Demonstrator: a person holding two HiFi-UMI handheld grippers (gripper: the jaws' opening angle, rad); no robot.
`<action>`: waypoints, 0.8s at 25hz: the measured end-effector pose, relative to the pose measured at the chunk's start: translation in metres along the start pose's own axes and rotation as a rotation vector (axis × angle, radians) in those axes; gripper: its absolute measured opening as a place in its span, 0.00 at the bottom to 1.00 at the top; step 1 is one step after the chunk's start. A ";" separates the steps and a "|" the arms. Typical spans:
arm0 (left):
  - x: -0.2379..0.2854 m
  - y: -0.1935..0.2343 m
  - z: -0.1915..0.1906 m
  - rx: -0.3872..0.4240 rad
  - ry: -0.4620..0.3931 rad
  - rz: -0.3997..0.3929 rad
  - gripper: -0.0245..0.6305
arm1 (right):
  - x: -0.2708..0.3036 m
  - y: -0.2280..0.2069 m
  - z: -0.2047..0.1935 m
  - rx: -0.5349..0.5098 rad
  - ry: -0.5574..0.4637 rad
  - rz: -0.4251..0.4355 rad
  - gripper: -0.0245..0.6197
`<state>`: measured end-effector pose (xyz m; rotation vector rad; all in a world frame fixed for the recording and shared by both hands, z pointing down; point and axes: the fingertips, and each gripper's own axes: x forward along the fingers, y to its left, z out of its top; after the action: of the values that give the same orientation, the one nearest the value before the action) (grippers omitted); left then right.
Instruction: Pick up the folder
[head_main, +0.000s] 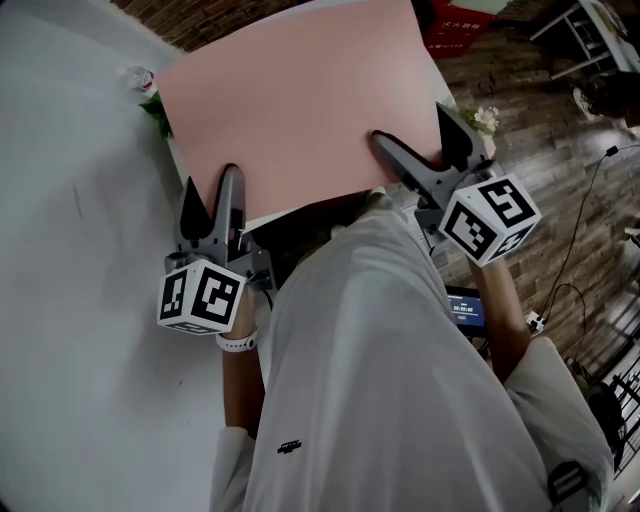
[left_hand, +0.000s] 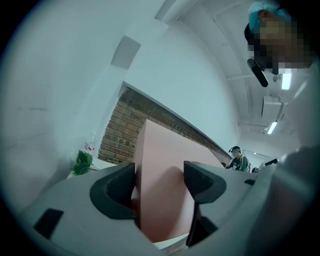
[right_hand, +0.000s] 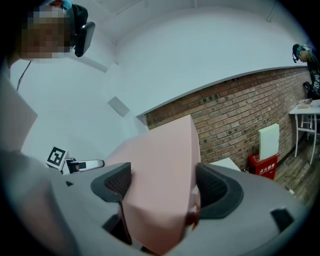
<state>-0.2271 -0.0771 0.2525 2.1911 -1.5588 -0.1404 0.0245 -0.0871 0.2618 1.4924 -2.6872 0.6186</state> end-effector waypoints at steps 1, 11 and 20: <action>0.000 0.000 0.000 0.002 -0.001 0.000 0.52 | -0.001 0.001 0.000 0.001 -0.003 0.000 0.66; 0.001 -0.002 0.001 -0.037 -0.015 0.000 0.51 | -0.001 0.001 0.011 -0.039 -0.005 -0.008 0.66; -0.002 -0.003 -0.003 -0.039 -0.020 0.008 0.51 | -0.005 0.002 0.009 -0.043 -0.003 -0.007 0.66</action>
<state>-0.2248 -0.0736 0.2535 2.1600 -1.5619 -0.1890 0.0273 -0.0857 0.2519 1.4934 -2.6778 0.5557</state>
